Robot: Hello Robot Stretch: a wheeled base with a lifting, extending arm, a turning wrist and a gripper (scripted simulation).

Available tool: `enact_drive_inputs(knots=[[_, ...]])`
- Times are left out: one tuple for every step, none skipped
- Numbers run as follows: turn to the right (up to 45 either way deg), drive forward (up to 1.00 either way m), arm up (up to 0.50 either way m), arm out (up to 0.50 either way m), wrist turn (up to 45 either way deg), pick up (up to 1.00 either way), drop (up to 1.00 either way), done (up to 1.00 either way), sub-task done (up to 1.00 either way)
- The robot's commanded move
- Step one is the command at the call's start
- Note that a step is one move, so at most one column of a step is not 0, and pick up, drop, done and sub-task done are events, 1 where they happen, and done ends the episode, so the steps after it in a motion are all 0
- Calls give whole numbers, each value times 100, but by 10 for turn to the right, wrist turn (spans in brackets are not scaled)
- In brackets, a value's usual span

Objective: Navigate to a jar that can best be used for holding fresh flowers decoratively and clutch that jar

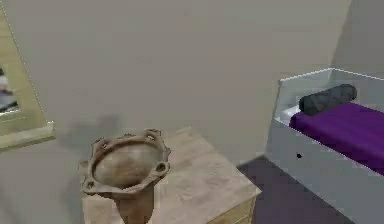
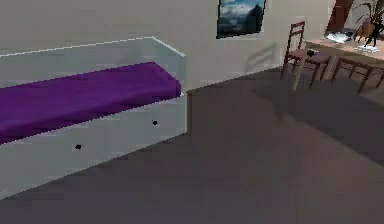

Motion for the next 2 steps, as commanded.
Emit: enact_drive_inputs(knots=[[450, 0, 0, 0, 0, 0, 0, 0, 0], [450, 0, 0, 0, 0, 0, 0, 0, 0]])
